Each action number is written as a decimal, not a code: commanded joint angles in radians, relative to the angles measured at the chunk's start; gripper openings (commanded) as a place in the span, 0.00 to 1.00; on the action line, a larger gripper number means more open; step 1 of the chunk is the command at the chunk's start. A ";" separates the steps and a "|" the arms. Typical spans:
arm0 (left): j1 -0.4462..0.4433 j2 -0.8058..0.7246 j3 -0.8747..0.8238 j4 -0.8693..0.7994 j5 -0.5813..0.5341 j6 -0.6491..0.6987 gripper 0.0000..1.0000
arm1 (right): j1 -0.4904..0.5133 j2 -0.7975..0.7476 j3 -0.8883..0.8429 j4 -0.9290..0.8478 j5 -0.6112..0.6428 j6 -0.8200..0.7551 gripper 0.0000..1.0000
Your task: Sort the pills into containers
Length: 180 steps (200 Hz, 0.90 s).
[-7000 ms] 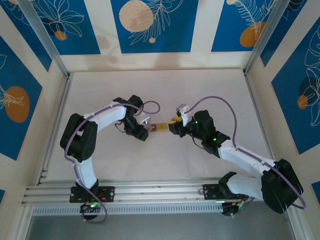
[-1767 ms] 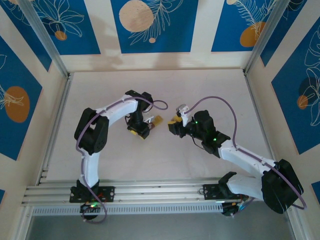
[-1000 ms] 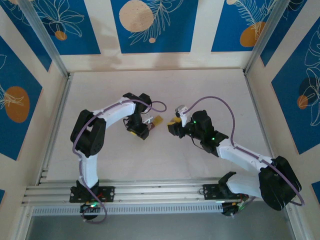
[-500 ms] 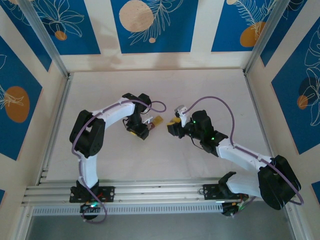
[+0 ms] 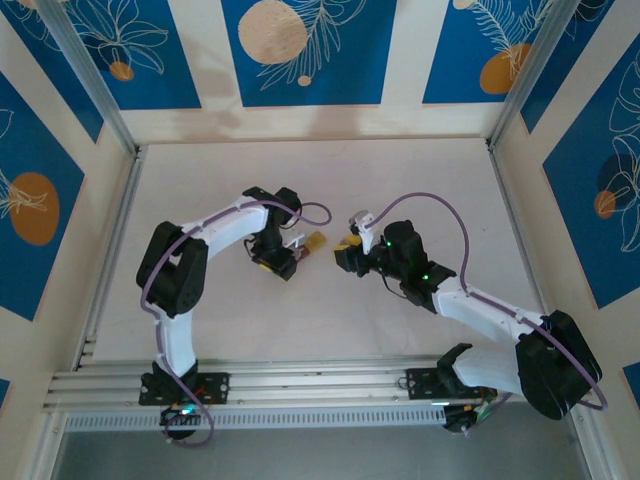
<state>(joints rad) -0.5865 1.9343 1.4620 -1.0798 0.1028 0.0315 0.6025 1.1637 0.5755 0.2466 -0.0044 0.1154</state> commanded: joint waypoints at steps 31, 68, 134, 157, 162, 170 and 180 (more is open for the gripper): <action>0.008 -0.048 -0.026 0.011 0.007 -0.021 0.00 | 0.003 0.001 0.024 0.016 -0.020 0.013 0.00; 0.008 -0.054 -0.043 0.025 0.007 -0.027 0.00 | 0.004 0.004 0.025 0.016 -0.022 0.015 0.00; 0.011 -0.089 -0.073 0.056 0.003 -0.037 0.00 | 0.005 0.008 0.027 0.017 -0.025 0.015 0.00; 0.011 -0.100 -0.092 0.074 0.005 -0.042 0.00 | 0.006 0.008 0.026 0.017 -0.026 0.015 0.00; 0.011 -0.102 -0.096 0.076 0.005 -0.043 0.00 | 0.006 0.008 0.026 0.016 -0.026 0.015 0.00; 0.011 -0.105 -0.103 0.083 0.007 -0.046 0.00 | 0.006 0.010 0.026 0.017 -0.026 0.015 0.00; 0.012 -0.109 -0.110 0.090 0.009 -0.049 0.00 | 0.006 0.010 0.027 0.016 -0.026 0.016 0.00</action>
<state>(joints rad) -0.5831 1.8622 1.3766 -1.0035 0.1028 0.0017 0.6025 1.1690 0.5758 0.2470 -0.0082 0.1184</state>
